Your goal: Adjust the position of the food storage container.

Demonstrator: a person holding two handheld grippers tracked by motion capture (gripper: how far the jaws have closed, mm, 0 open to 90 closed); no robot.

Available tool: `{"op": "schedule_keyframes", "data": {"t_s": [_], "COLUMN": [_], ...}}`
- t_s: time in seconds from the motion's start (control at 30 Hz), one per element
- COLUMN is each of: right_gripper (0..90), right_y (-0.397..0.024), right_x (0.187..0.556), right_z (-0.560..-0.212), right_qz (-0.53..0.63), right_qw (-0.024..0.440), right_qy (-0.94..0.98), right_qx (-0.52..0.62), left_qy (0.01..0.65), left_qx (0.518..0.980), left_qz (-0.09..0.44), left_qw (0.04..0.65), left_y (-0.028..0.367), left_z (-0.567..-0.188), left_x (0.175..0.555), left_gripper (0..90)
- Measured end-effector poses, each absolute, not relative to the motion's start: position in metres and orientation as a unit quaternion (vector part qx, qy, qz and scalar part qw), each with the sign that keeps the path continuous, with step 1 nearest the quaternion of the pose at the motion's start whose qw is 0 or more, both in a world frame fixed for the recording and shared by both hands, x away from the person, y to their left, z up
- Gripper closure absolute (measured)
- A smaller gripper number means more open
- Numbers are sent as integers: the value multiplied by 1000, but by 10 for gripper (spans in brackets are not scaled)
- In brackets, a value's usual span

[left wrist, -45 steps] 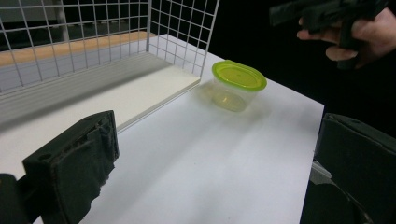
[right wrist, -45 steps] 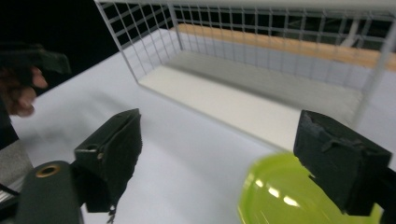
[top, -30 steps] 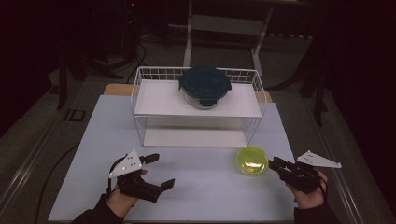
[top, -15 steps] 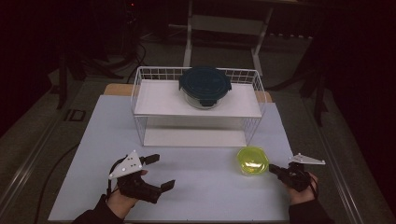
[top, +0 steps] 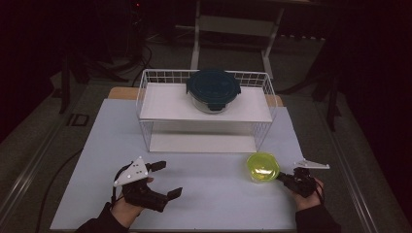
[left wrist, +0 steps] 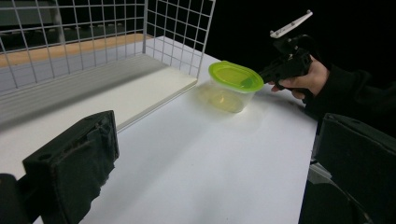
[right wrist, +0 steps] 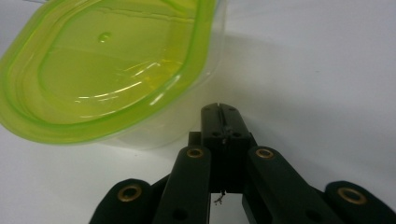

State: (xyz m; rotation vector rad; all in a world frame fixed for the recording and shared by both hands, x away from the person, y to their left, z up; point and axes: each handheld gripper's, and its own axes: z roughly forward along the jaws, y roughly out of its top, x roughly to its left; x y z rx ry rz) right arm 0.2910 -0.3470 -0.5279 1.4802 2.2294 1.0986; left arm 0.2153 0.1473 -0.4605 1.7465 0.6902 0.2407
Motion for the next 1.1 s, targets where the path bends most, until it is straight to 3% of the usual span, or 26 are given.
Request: {"op": "schedule_keyframes", "data": {"t_s": [1.1], "right_gripper": [900], "right_y": [-308], "right_x": [292], "right_z": [-529], "right_qz": [382], "right_qw": [78], "right_qy": [790], "right_qx": [473], "left_qy": [298], "left_qx": [750], "left_qz": [103], "left_qw": [582], "left_y": [148], "left_z": [-461], "left_x": [216], "left_gripper": [0]}}
